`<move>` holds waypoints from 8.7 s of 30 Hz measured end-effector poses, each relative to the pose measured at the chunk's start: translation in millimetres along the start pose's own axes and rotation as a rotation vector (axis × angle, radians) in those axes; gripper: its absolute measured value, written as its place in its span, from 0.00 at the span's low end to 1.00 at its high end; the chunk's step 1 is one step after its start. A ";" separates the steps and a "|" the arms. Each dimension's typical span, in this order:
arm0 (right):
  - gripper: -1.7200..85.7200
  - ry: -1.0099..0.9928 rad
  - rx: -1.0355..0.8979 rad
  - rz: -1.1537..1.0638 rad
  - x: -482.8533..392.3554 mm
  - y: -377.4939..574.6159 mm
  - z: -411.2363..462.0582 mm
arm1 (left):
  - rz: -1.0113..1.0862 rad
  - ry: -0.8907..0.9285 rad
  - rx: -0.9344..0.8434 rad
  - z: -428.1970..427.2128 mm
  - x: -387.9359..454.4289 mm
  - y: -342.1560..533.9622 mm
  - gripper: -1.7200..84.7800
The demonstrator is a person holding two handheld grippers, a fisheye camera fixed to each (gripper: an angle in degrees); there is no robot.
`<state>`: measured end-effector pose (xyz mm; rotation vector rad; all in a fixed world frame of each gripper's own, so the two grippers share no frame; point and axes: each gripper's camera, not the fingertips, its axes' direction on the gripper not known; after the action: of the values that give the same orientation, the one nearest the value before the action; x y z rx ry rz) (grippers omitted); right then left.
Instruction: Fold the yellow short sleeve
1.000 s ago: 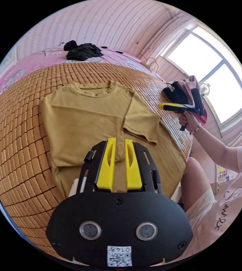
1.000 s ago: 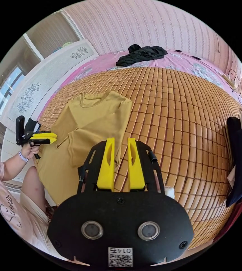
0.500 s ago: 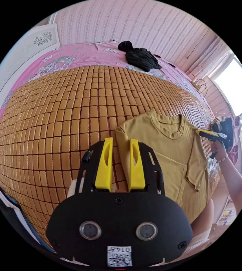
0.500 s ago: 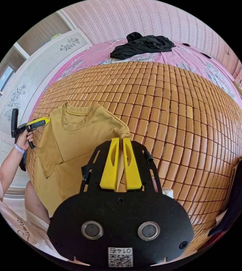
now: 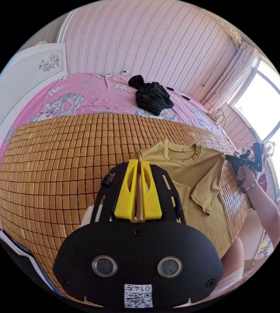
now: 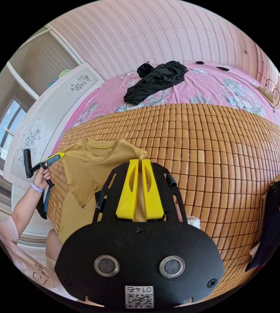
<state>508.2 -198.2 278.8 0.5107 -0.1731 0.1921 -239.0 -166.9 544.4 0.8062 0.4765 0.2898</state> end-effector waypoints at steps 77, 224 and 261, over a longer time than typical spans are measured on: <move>0.02 0.047 -0.348 -0.396 -264.4 174.3 126.6 | 0.343 0.188 -0.354 20.4 220.9 341.2 0.01; 0.04 -0.250 -0.157 -0.241 -170.0 247.7 69.5 | 0.376 0.123 -0.104 -131.6 241.4 417.9 0.04; 0.07 -0.457 -0.352 -0.580 -510.2 251.7 135.9 | -0.651 -0.375 0.378 -469.5 -46.2 707.0 0.09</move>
<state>-57.7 -121.7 405.1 0.2293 -0.4845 -0.5208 -567.0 572.1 806.5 0.9976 0.4174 -0.5625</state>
